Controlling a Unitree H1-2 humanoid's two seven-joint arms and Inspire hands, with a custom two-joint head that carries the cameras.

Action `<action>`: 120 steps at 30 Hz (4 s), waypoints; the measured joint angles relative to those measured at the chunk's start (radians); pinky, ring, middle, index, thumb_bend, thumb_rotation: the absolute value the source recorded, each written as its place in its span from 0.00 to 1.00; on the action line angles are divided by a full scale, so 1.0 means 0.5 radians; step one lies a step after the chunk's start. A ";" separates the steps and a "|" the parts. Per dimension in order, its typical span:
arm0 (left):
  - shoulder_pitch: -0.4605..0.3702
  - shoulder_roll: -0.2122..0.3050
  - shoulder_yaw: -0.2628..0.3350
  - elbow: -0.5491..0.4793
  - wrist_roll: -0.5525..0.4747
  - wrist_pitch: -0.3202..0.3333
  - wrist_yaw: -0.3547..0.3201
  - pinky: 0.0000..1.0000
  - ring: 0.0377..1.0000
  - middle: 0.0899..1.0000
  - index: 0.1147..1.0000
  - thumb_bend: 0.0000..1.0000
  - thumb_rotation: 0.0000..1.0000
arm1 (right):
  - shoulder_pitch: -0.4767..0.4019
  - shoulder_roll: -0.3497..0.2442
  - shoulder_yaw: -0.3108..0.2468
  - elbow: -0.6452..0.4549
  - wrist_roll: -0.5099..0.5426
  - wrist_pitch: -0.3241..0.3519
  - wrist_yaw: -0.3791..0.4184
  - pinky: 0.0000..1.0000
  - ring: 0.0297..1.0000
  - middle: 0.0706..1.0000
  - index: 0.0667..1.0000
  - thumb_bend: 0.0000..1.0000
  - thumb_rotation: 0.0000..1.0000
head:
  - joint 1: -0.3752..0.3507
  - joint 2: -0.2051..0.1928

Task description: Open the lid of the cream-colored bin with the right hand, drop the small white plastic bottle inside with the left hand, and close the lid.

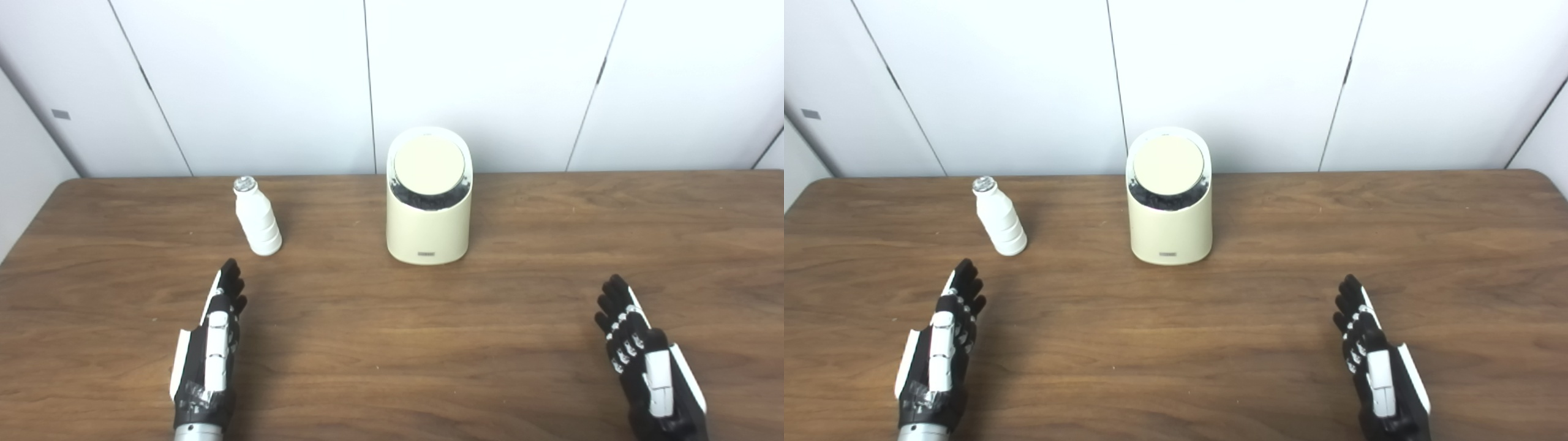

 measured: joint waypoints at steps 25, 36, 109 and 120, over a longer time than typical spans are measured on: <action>-0.004 0.011 -0.002 -0.007 0.013 0.073 -0.017 1.00 1.00 1.00 1.00 0.31 1.00 | -0.151 0.033 -0.003 0.076 -0.072 0.064 -0.070 1.00 1.00 1.00 1.00 0.73 1.00 | 0.009 0.003; -0.007 0.014 0.017 -0.005 -0.005 0.074 -0.021 1.00 1.00 1.00 1.00 0.33 1.00 | -0.151 0.041 -0.003 0.087 -0.067 0.063 -0.070 1.00 1.00 1.00 1.00 0.74 1.00 | 0.009 -0.003; -0.035 0.102 0.079 0.105 -0.019 -0.024 -0.116 1.00 1.00 1.00 1.00 0.31 0.85 | -0.908 -0.138 0.136 -0.067 -0.972 0.587 -0.066 0.90 0.94 0.94 0.97 0.83 0.82 | -0.046 -0.172; -0.030 0.089 0.023 0.055 0.040 -0.005 -0.043 1.00 1.00 1.00 1.00 0.37 0.81 | -1.297 -0.114 0.324 0.165 -1.075 0.705 0.004 0.90 0.95 0.96 0.97 0.84 0.71 | -0.009 -0.322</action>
